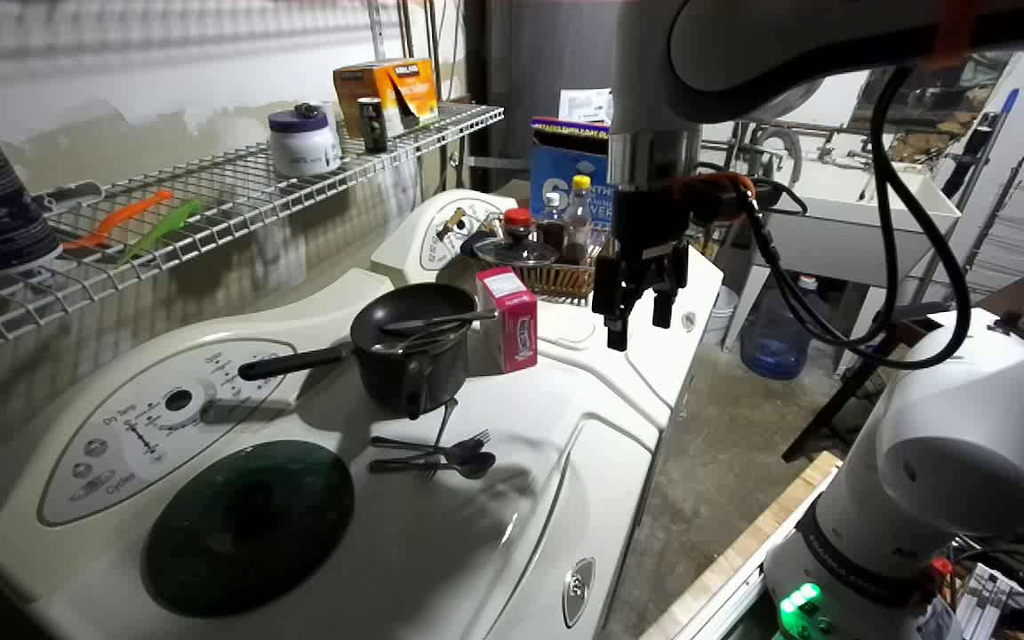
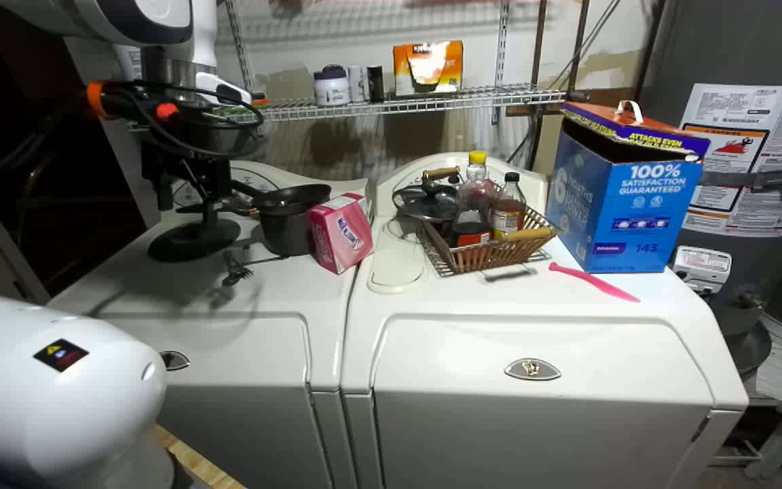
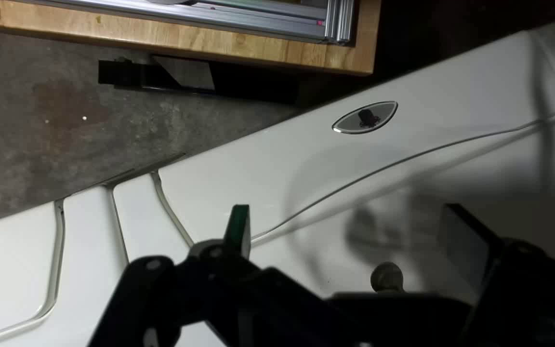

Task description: Put the glass lid on top of the pan.

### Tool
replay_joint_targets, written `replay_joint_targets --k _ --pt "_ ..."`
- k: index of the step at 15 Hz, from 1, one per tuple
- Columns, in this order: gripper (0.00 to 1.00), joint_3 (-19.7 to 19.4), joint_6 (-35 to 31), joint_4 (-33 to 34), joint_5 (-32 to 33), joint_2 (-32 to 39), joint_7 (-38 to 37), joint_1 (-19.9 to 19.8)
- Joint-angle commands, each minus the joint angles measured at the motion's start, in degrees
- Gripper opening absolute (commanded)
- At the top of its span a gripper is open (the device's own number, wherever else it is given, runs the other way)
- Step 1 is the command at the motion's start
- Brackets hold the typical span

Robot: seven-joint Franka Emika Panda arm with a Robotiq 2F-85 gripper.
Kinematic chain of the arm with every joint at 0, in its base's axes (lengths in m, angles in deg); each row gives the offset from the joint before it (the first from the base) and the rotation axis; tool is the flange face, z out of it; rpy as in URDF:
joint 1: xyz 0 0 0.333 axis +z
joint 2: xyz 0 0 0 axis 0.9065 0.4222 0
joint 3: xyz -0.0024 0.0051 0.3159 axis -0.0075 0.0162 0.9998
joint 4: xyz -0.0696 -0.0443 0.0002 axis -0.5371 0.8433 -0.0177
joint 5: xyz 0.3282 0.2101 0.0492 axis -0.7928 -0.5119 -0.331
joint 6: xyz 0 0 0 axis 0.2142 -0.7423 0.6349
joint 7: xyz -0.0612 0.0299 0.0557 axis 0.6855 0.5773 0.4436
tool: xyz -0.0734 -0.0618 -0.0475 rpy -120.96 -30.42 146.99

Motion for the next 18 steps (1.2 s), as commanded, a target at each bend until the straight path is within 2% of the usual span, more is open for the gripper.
replay_joint_targets --k 1,10,14,18 --pt "1.00 0.7 0.2 0.1 -0.4 -0.1 0.5 -1.0" --pt "1.00 0.5 -0.9 0.2 -0.4 0.2 0.6 -1.3" --pt "1.00 -0.5 -11.0 2.3 3.3 4.6 2.0 -4.8" --pt "1.00 -1.9 -21.8 6.1 9.9 14.3 4.5 -8.2"
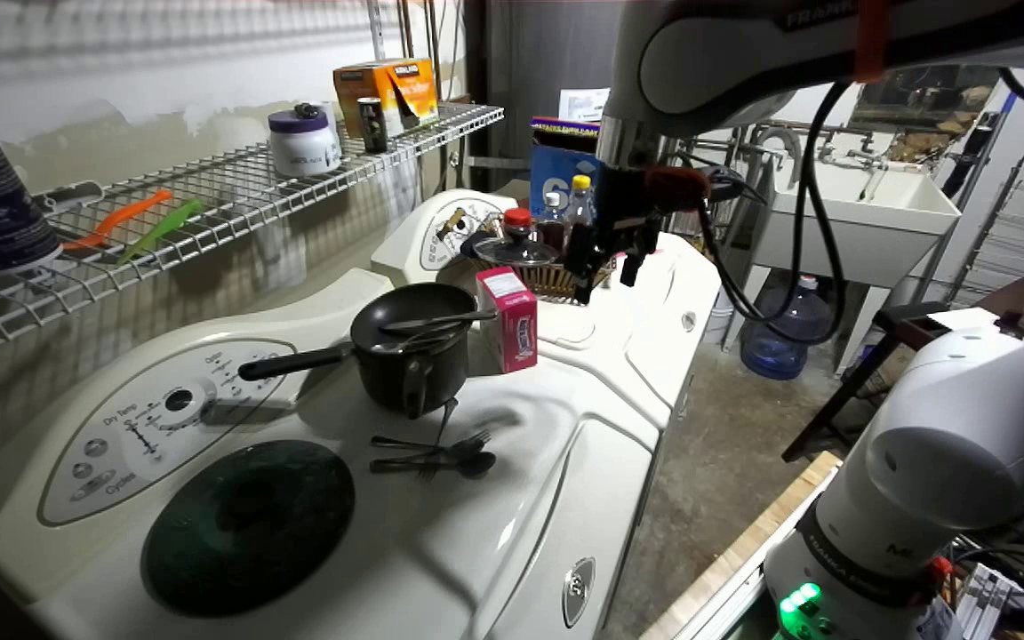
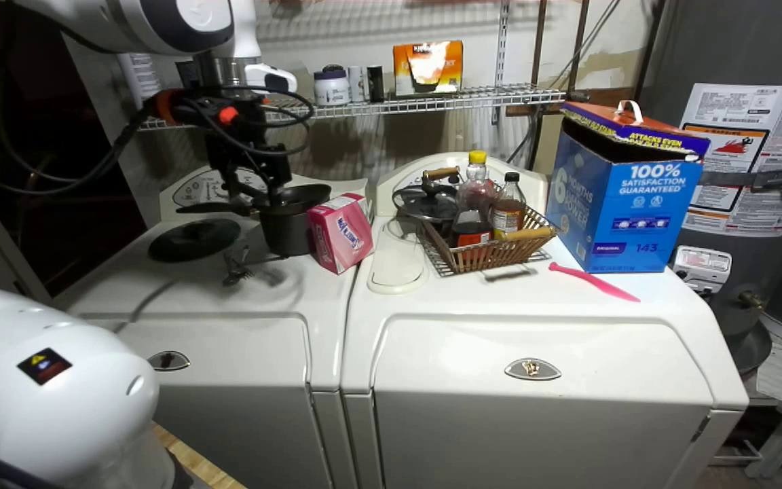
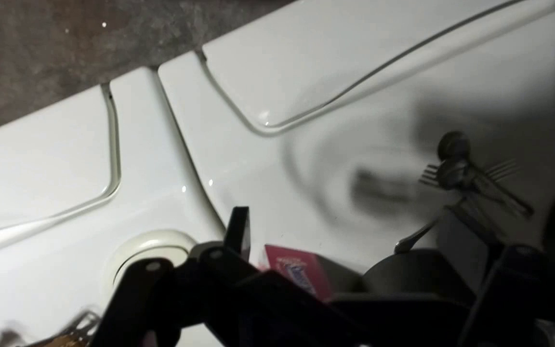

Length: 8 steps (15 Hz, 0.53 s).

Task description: Put the glass lid on top of the pan.

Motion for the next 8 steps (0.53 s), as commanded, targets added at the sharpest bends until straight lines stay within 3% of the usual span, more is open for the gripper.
replay_joint_targets --k 1,8 --pt "1.00 -1.8 -9.0 6.2 4.8 12.2 3.3 -2.5" --pt "1.00 -4.5 -27.5 20.8 4.7 31.7 2.4 -3.6"
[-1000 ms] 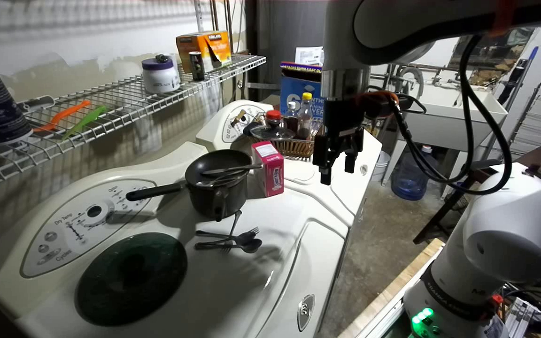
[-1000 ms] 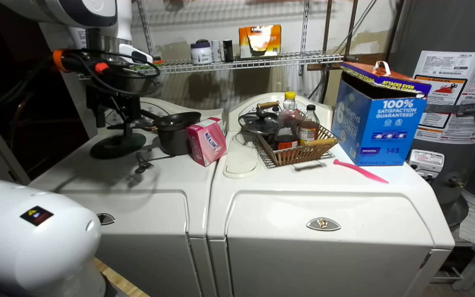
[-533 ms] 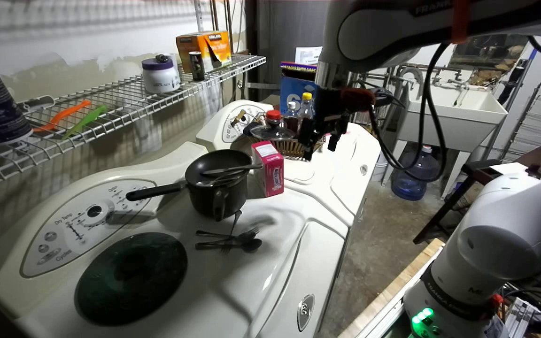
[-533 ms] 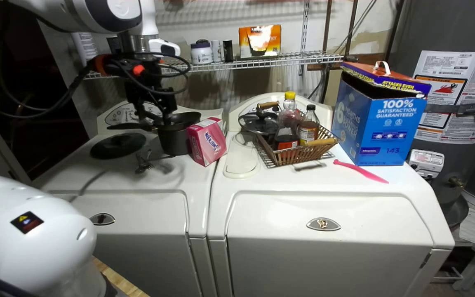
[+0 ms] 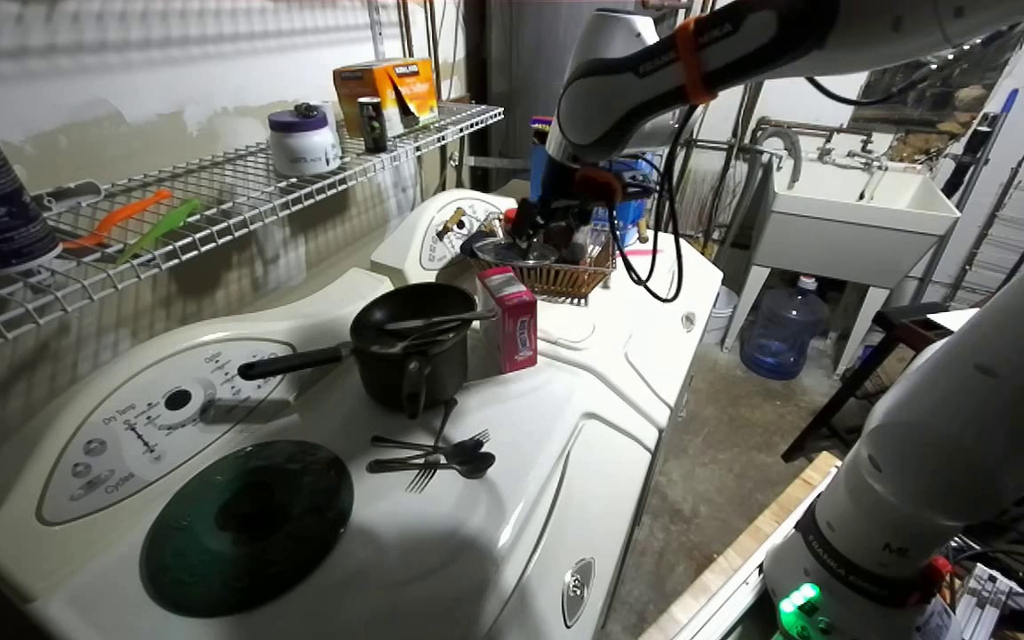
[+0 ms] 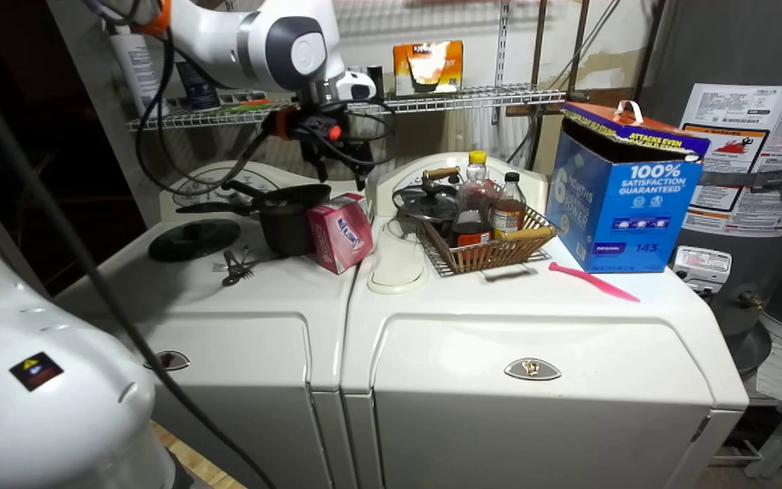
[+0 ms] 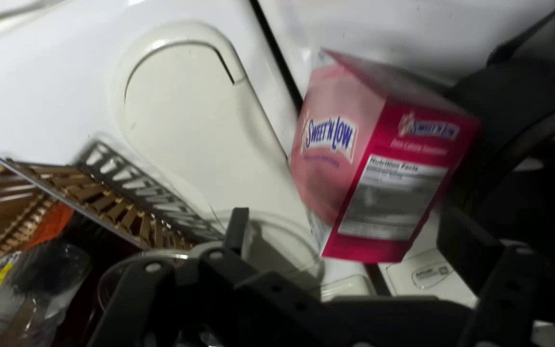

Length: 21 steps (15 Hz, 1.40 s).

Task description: Put the glass lid on top of the pan.

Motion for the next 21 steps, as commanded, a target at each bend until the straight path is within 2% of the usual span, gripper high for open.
replay_joint_targets --k 1,4,6,7,10,14,17,21 --pt "1.00 -0.9 -5.6 11.5 0.8 11.8 -2.5 -0.7" --pt "1.00 -2.1 -11.5 16.8 3.0 17.8 -6.2 -1.4" --pt "1.00 -3.2 -12.7 20.0 3.3 21.0 -9.4 -1.4" --pt "1.00 -2.8 -11.8 15.0 1.3 16.5 -5.4 -1.2" --pt "1.00 -3.5 -12.4 18.2 1.4 19.9 -6.9 -1.3" --pt "1.00 -3.5 -12.4 18.8 1.5 20.3 -7.2 -1.2" --pt "1.00 -6.8 -16.0 20.1 10.5 23.0 -21.8 0.2" --pt "1.00 -11.3 -15.3 21.5 21.5 25.6 -37.3 2.2"
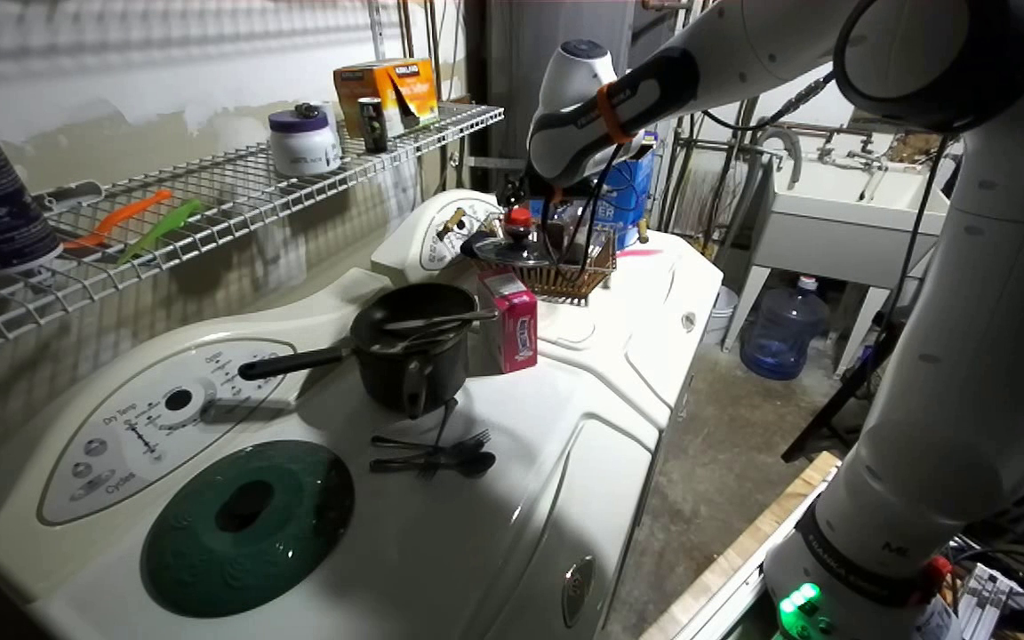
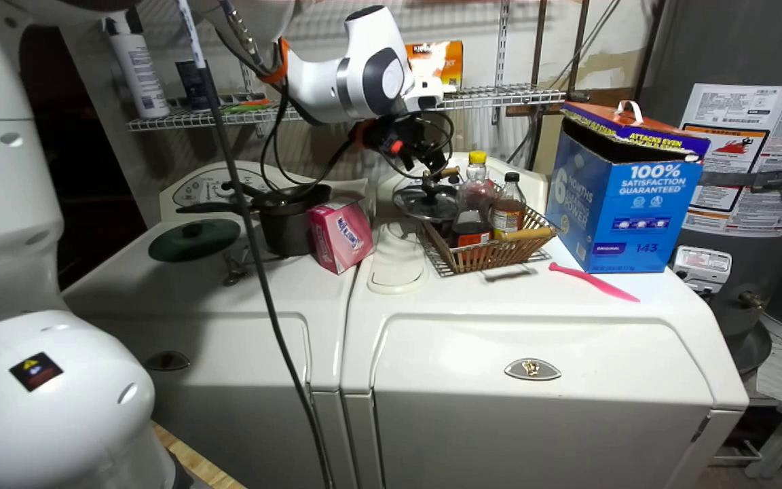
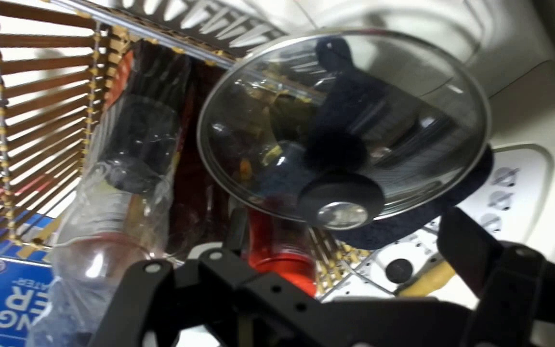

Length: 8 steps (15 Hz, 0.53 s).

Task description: Put the glass lid on top of the pan.

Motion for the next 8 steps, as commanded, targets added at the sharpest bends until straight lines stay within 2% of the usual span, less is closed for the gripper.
replay_joint_targets --k 1,3,8 --pt "1.00 -3.9 1.2 2.8 9.4 3.5 -14.3 3.4" --pt "1.00 -4.6 0.4 2.7 11.7 4.5 -19.2 4.4" --pt "1.00 -4.1 -1.5 2.3 11.8 5.4 -22.1 6.1"
